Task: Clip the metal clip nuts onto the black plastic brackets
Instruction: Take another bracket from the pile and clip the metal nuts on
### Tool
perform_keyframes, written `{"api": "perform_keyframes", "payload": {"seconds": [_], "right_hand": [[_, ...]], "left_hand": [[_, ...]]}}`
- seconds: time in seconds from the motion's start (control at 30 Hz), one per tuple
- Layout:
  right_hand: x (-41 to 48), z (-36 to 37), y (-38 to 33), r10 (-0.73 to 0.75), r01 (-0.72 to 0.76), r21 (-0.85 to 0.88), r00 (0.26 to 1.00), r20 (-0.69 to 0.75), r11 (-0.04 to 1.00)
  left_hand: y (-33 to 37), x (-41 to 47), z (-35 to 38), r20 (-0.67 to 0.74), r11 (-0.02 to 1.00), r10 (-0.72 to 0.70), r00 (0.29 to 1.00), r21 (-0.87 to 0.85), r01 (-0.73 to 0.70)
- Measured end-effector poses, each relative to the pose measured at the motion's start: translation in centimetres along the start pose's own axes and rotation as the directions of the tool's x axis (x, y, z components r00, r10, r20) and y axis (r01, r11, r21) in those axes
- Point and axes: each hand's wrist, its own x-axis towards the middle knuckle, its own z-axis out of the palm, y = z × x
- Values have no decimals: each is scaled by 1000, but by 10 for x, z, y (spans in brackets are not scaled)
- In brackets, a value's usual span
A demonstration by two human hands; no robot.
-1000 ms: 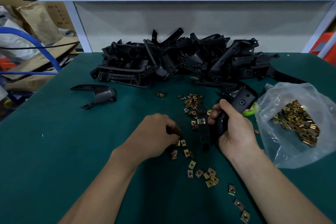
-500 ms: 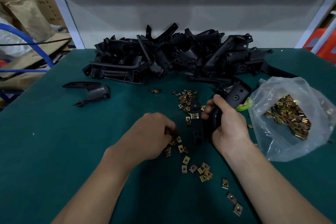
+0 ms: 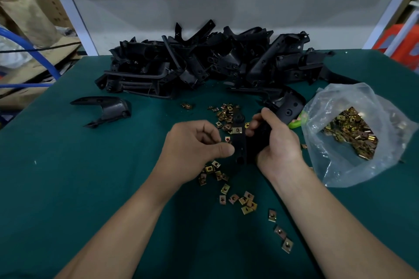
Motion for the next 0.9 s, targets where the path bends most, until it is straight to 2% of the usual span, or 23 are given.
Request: {"api": "perform_keyframes", "payload": {"seconds": [0.1, 0.27, 0.37, 0.47, 0.57, 0.67, 0.9], "right_hand": [[0, 0, -2, 12, -12, 20, 1000, -4, 1000], [-1, 1, -5, 22, -22, 18, 1000, 17, 1000], [-2, 2, -4, 22, -22, 5, 999, 32, 1000], [-2, 3, -4, 16, -16, 12, 999, 30, 1000], [-2, 2, -5, 16, -17, 13, 999, 31, 1000], [-2, 2, -6, 19, -19, 13, 999, 39, 1000], [-3, 3, -6, 32, -33, 18, 998, 49, 999]], "left_hand": [[1, -3, 5, 33, 999, 3, 999, -44, -2], [2, -3, 8, 73, 978, -70, 995, -189, 83], [4, -3, 7, 125, 924, -125, 984, -346, 161], [7, -3, 4, 190, 870, -177, 966, -428, 243], [7, -3, 0, 227, 869, -195, 954, -411, 275], [6, -4, 0, 247, 910, -185, 951, -323, 261], [6, -5, -1, 312, 935, -168, 935, -251, 252]]}}
